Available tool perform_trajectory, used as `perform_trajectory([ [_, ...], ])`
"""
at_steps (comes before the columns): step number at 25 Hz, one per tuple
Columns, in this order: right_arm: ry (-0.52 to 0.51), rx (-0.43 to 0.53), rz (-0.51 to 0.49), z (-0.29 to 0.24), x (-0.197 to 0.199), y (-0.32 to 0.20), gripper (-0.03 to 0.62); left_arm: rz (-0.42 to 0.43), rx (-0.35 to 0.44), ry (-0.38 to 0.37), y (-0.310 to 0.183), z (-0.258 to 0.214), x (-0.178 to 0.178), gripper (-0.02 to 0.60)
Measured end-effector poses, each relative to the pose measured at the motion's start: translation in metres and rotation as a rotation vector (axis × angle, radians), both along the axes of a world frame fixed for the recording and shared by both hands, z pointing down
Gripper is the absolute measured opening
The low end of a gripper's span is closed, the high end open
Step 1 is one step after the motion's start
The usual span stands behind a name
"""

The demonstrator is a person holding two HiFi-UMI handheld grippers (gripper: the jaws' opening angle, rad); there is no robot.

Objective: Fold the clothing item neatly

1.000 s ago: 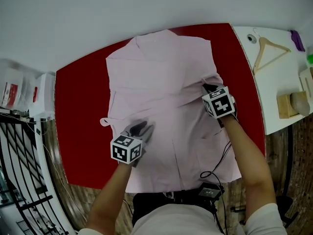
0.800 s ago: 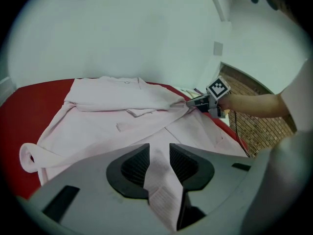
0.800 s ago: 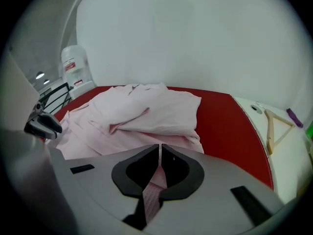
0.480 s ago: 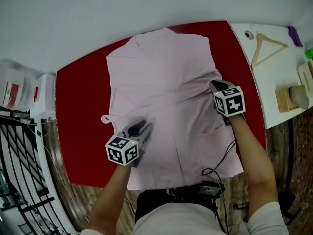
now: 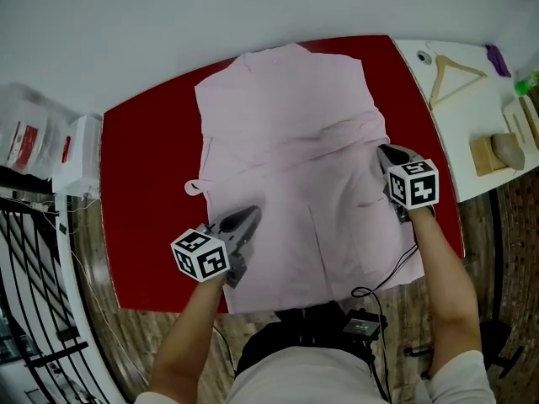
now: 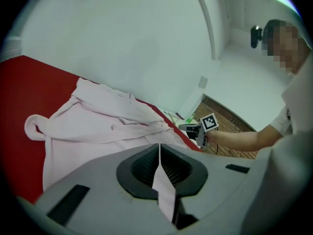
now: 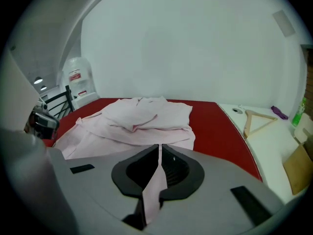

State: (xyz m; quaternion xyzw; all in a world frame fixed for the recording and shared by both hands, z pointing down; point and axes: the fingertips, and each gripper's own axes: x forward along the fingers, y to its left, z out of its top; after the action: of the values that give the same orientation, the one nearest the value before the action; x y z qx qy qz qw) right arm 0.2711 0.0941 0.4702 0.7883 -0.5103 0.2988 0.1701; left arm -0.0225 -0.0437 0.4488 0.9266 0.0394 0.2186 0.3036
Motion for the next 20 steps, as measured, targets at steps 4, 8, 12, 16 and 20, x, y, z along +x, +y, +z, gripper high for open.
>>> perform_trajectory([
  [4, 0.042, 0.013, 0.02, -0.009, -0.019, 0.016, 0.025, -0.022, 0.005, 0.032, 0.003, -0.007, -0.026, 0.015],
  [8, 0.098, -0.027, 0.01, -0.011, -0.04, 0.034, 0.025, -0.027, 0.016, 0.055, 0.01, -0.013, -0.05, 0.006],
  [12, 0.126, -0.064, -0.002, -0.01, -0.061, 0.051, 0.023, -0.044, -0.011, 0.078, 0.015, -0.017, -0.073, 0.006],
  [16, 0.11, -0.032, 0.007, -0.015, -0.081, 0.063, 0.025, -0.073, -0.042, 0.106, 0.017, -0.022, -0.094, 0.006],
  [20, 0.104, -0.014, -0.001, -0.017, -0.101, 0.077, 0.025, -0.108, -0.059, 0.126, 0.02, -0.023, -0.112, 0.006],
])
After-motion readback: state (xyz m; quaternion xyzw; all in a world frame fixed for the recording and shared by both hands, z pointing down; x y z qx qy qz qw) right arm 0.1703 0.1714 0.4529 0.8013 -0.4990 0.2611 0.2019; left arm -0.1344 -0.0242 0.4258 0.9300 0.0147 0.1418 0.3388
